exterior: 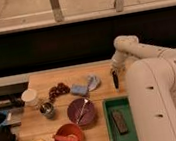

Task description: Wipe table surface with brush

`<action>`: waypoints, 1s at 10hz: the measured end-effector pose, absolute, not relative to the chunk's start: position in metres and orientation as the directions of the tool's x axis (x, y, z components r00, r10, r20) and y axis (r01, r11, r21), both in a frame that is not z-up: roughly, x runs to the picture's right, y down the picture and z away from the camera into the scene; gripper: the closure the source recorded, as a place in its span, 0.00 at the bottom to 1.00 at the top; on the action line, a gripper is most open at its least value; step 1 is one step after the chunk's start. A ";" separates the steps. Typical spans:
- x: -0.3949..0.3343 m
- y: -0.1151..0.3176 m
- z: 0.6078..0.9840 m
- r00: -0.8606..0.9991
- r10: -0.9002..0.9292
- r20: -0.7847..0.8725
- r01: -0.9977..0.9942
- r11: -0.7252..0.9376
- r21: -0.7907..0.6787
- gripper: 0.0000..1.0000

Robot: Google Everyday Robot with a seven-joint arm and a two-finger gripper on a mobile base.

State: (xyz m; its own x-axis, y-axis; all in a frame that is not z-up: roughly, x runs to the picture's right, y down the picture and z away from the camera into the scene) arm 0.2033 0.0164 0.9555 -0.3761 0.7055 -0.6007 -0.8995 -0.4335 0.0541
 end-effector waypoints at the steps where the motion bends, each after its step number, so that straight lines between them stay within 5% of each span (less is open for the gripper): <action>1: 0.210 0.010 0.957 -0.384 0.706 -0.595 -0.898 -0.435 0.063 0.81; 10: 0.120 -0.015 0.946 -0.212 0.765 -0.608 -0.928 -0.353 -0.121 0.81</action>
State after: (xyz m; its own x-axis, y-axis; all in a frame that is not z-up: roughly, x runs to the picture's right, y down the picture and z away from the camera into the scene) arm 0.1202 -0.0154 0.9462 -0.2124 0.7654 -0.6075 -0.9276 -0.3534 -0.1210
